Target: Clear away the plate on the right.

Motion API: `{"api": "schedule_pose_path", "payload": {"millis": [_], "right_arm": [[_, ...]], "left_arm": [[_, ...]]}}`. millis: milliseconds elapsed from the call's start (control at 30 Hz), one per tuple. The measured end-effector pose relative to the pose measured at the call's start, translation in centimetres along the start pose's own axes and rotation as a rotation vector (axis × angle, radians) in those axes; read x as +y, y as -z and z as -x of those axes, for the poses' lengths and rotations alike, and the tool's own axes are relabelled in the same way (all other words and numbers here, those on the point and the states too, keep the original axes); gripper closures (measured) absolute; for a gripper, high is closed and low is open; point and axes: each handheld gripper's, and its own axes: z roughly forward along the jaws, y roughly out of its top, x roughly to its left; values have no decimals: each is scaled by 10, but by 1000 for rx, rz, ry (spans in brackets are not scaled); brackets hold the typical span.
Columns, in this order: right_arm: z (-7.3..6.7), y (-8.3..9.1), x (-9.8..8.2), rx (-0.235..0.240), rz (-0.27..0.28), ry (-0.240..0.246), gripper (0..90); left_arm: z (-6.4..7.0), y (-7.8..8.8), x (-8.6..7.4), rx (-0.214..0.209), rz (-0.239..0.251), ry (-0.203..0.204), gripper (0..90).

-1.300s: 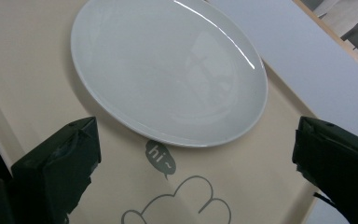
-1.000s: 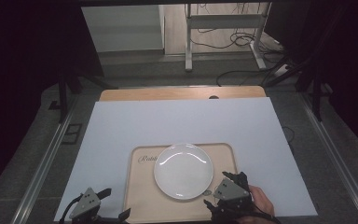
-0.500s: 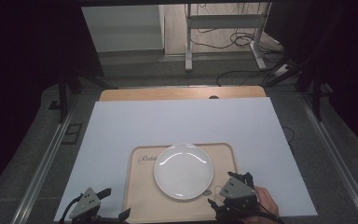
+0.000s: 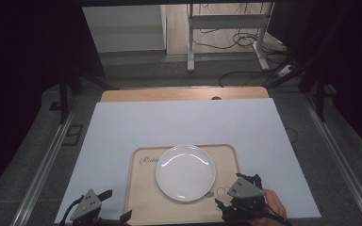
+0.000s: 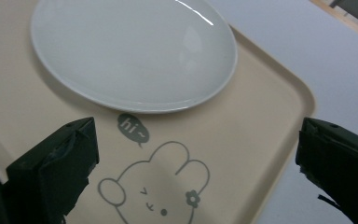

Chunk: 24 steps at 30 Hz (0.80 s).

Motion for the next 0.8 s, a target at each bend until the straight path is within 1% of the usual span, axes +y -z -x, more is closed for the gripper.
{"api": "schedule_pose_path", "payload": {"millis": [100,200,533,800], "right_arm": [[1,0,-1,-14,0,-14,0],[2,0,-2,-24,-3,-15,0],[8,5,-5,-35,0,-47,0],[12,9,-9,-50,-2,-57,0]], "left_arm": [[0,0,0,0,0,0,37],[0,0,0,0,0,0,37],[0,0,0,1,-2,0,37],[0,0,0,0,-1,1,37]]}}
